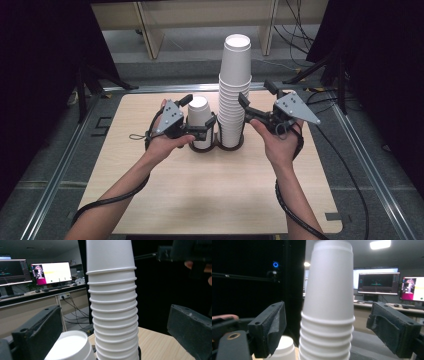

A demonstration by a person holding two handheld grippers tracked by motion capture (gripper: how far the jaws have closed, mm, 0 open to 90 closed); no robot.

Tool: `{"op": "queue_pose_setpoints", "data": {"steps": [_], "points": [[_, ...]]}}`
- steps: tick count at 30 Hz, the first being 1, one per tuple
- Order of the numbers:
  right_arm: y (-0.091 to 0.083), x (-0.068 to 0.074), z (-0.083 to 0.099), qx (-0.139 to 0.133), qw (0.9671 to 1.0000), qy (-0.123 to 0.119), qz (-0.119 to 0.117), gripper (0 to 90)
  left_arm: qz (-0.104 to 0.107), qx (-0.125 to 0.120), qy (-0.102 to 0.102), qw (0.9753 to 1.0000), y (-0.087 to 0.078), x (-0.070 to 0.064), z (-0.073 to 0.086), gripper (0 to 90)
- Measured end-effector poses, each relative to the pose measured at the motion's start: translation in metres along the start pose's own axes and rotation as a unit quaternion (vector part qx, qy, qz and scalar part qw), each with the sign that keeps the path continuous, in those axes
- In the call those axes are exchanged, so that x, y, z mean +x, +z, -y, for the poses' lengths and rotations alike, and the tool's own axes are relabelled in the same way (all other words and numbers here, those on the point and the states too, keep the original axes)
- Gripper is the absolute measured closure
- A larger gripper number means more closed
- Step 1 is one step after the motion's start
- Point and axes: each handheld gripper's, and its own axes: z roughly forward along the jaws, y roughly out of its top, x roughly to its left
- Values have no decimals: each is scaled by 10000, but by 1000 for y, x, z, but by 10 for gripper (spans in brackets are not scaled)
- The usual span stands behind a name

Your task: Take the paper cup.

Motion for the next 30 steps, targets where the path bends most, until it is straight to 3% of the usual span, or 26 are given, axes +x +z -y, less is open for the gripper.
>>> {"op": "queue_pose_setpoints", "data": {"steps": [5, 14, 16, 17, 22, 30], "points": [[11, -3, -17, -90, 9998, -162, -26, 152, 44, 73, 106, 9999, 19, -3, -7, 0], [29, -8, -23, 84, 9999, -64, -60, 150, 54, 134, 195, 9997, 42, -3, -9, 0], [37, -9, -24, 179, 9997, 49, -125, 152, 61, 108, 118, 9999, 49, -3, -11, 0], [40, -11, -25, 193, 9997, -38, -124, 152, 61, 108, 118, 9999, 49, -3, -11, 0], [48, -11, -26, 255, 9996, -25, -135, 151, 11, 208, 82, 9997, 60, -2, -10, 0], [66, -14, -25, 592, 9981, -73, -135, 149, 2, 308, 16, 9995, 70, -1, -10, 0]]}}
